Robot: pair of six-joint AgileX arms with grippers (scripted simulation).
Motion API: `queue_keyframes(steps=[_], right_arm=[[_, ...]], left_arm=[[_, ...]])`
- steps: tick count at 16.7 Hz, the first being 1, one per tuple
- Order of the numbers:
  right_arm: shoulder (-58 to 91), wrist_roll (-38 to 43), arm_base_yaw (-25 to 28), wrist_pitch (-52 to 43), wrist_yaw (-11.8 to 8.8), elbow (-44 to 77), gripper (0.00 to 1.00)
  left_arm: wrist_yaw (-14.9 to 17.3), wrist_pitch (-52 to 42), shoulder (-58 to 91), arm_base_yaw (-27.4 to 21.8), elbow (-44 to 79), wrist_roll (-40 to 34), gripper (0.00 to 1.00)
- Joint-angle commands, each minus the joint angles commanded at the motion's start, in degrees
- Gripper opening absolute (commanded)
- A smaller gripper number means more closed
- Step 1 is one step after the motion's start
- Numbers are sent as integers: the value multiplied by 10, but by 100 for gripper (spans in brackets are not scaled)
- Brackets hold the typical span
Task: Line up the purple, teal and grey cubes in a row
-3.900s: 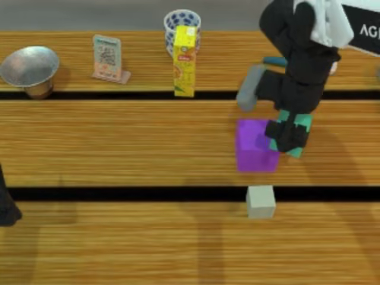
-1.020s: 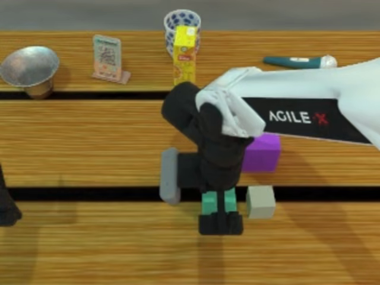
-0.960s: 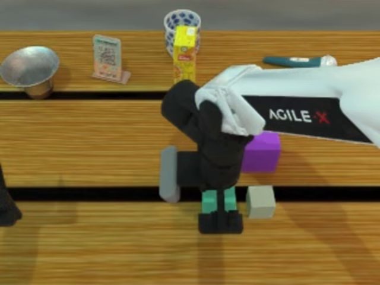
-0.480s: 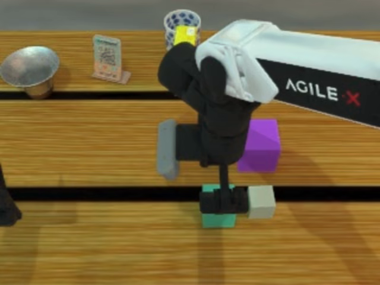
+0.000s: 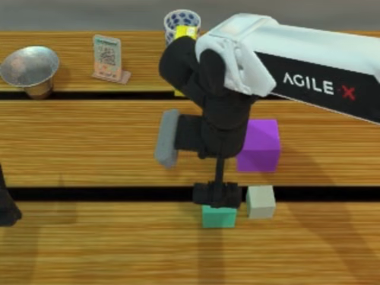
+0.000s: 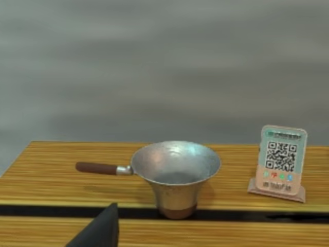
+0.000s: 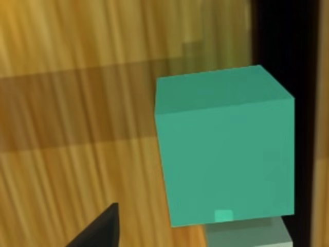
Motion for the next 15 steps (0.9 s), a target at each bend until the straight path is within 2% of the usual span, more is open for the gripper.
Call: queue_keyframes(steps=[4, 11, 15], right_arm=[[35, 145, -31, -23, 1, 50, 100], [96, 506, -104, -66, 2, 140, 100], [111, 638, -138, -76, 4, 176, 100]], left_arm=[[0, 0, 0, 0, 0, 0, 100], [0, 0, 0, 0, 0, 0, 100], [0, 0, 0, 0, 0, 0, 100]])
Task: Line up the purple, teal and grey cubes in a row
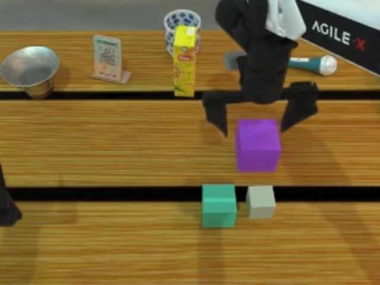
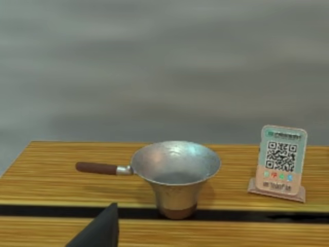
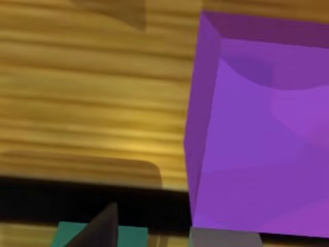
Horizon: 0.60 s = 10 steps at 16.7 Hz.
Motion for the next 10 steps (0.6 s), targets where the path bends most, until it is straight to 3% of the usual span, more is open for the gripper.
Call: queue_keyframes(steps=[3, 10], right_arm=[[2, 35, -11, -2, 1, 11, 100], [5, 36, -11, 22, 1, -11, 100]], left_arm=[[0, 0, 0, 0, 0, 0, 100], [0, 0, 0, 0, 0, 0, 100]])
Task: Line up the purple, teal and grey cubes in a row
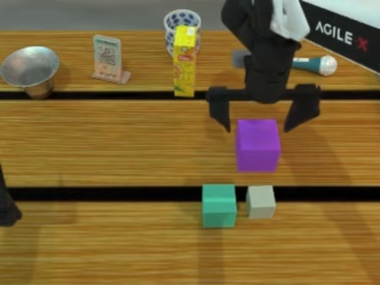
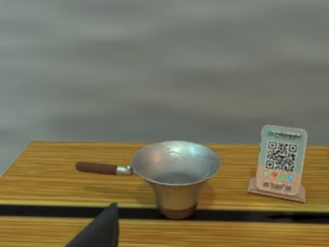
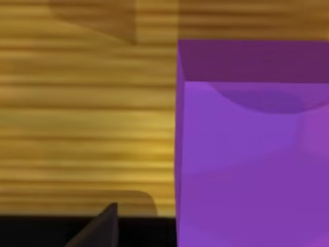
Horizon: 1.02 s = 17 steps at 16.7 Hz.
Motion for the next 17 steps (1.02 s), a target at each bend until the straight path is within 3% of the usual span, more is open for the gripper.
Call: queue_keyframes(steps=[6, 11, 17], right_arm=[[35, 0, 0, 136, 0, -95, 100], [41, 1, 0, 150, 0, -107, 100], [41, 1, 0, 150, 0, -107, 55]], left_arm=[[0, 0, 0, 0, 0, 0, 100], [0, 0, 0, 0, 0, 0, 100], [0, 0, 0, 0, 0, 0, 100]])
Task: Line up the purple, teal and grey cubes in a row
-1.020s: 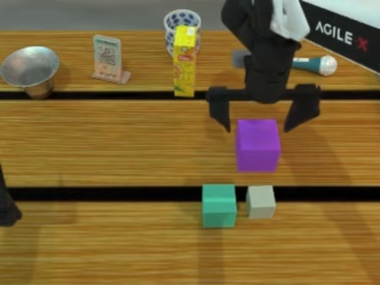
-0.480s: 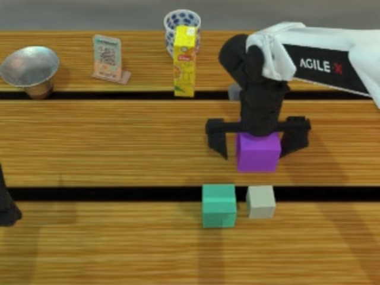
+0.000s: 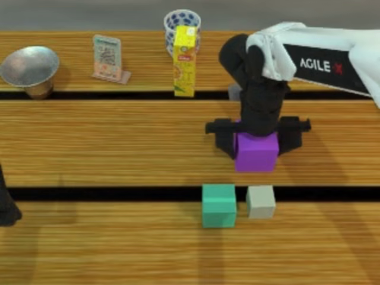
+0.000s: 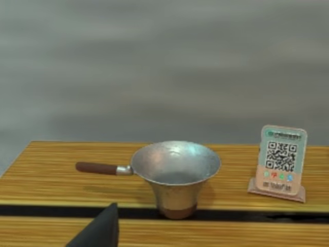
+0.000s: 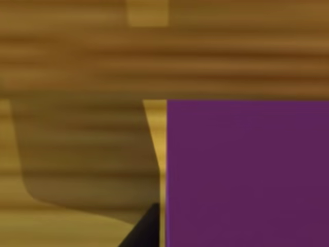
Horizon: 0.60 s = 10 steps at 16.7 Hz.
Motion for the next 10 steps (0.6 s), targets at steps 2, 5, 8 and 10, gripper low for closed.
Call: queue_keyframes(steps=[2, 5, 8, 10], right_arm=[[0, 0, 0, 0, 0, 0, 40], [0, 0, 0, 0, 0, 0, 17], [0, 0, 0, 0, 0, 0, 0], [0, 0, 0, 0, 0, 0, 0]], left_arm=[[0, 0, 0, 0, 0, 0, 100], [0, 0, 0, 0, 0, 0, 100], [0, 0, 0, 0, 0, 0, 100], [0, 0, 0, 0, 0, 0, 100]])
